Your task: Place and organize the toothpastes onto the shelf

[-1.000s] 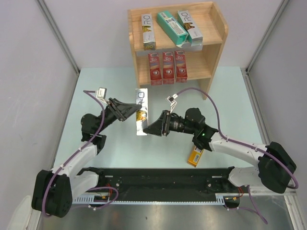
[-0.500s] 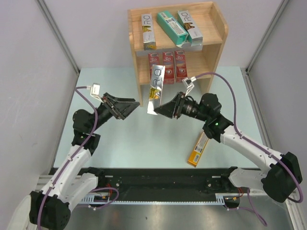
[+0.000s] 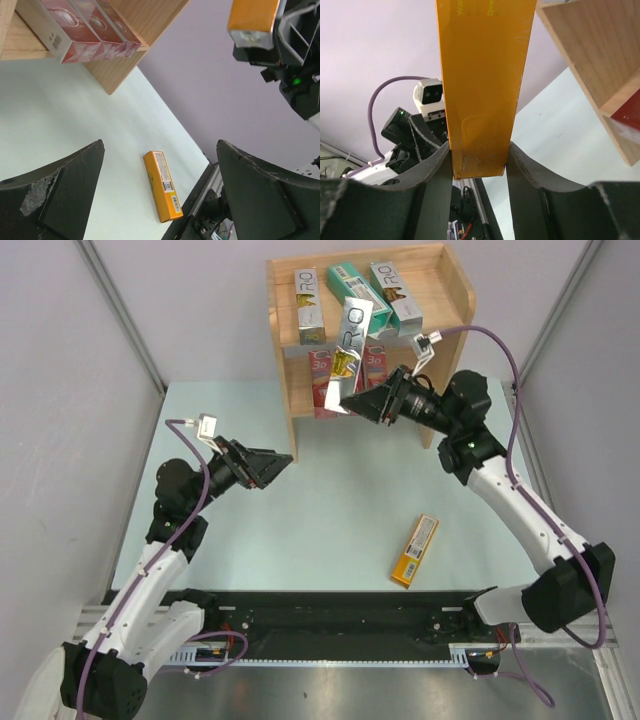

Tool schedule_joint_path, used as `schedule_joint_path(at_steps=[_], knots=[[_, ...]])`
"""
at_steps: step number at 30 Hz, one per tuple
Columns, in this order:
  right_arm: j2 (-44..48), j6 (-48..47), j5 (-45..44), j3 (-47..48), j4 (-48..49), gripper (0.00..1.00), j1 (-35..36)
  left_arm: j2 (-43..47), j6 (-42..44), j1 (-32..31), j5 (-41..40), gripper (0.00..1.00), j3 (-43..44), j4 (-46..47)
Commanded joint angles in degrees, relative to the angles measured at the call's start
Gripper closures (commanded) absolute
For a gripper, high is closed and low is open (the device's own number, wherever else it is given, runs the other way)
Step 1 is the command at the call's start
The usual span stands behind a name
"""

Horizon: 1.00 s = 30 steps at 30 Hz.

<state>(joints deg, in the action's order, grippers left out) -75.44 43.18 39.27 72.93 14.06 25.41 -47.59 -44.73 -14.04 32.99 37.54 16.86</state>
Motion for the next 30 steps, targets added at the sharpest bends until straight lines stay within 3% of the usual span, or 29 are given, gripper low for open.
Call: schedule_joint_path(at_steps=[1, 8, 20, 30], knots=[[-6.8, -0.6, 7.1, 8.4, -1.2, 0.73, -1.2, 0.2, 3.4, 0.4, -1.3, 0.0, 2.8, -2.1], [-13.0, -1.5, 10.0, 17.5, -7.6, 0.73, -2.6, 0.7, 5.8, 0.4, -2.8, 0.0, 3.5, -4.4], [-18.1, 3.1, 12.5, 24.5, -9.0, 0.72, -4.9, 0.0, 7.5, 0.3, -2.4, 0.0, 5.3, -5.9], [-23.3, 9.3, 17.7, 29.7, -7.0, 0.71, -6.2, -7.9, 14.1, -2.8, -1.3, 0.06, 18.1, -10.9]])
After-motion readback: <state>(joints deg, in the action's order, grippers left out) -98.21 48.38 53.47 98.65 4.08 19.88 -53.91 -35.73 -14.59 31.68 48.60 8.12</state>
